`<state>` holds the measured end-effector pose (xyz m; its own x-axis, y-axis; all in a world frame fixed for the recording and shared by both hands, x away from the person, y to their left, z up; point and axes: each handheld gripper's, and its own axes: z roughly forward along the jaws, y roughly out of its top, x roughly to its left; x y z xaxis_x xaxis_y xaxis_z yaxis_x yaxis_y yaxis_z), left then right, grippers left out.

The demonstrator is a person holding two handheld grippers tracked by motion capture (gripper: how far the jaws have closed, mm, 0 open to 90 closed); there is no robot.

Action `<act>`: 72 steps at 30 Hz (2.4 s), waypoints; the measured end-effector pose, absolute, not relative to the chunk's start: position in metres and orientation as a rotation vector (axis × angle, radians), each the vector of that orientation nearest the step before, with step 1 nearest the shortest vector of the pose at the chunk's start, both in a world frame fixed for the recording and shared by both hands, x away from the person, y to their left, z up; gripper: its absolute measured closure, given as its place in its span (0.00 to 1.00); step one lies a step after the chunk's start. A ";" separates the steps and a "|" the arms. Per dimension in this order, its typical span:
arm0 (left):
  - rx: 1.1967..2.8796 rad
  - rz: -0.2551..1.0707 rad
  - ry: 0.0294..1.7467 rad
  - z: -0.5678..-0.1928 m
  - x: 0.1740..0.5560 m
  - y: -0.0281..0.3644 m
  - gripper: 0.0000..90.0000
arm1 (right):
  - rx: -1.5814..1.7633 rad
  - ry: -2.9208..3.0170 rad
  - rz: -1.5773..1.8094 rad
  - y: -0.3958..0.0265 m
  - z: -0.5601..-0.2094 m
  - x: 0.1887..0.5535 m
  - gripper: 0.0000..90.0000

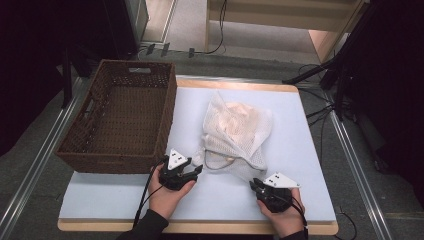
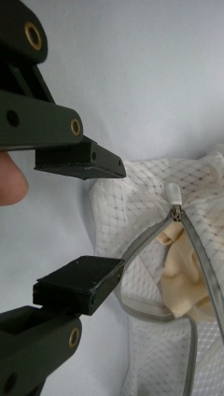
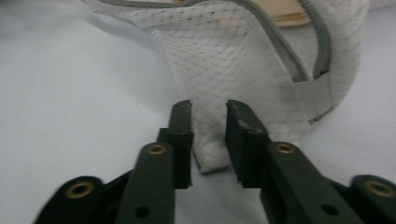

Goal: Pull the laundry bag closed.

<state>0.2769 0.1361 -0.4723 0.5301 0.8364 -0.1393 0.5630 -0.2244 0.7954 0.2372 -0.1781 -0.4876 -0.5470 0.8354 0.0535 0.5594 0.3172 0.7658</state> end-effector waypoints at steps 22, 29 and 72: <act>2.039 0.365 1.139 -0.475 0.281 0.123 0.84 | 1.444 2.159 1.147 -0.225 -0.482 0.238 1.00; 2.053 0.319 1.096 -0.470 0.265 0.126 1.00 | 1.467 2.144 1.146 -0.229 -0.484 0.235 1.00; 1.958 0.283 1.120 -0.463 0.236 0.164 0.96 | 1.096 2.430 1.163 -0.059 -0.475 0.245 0.91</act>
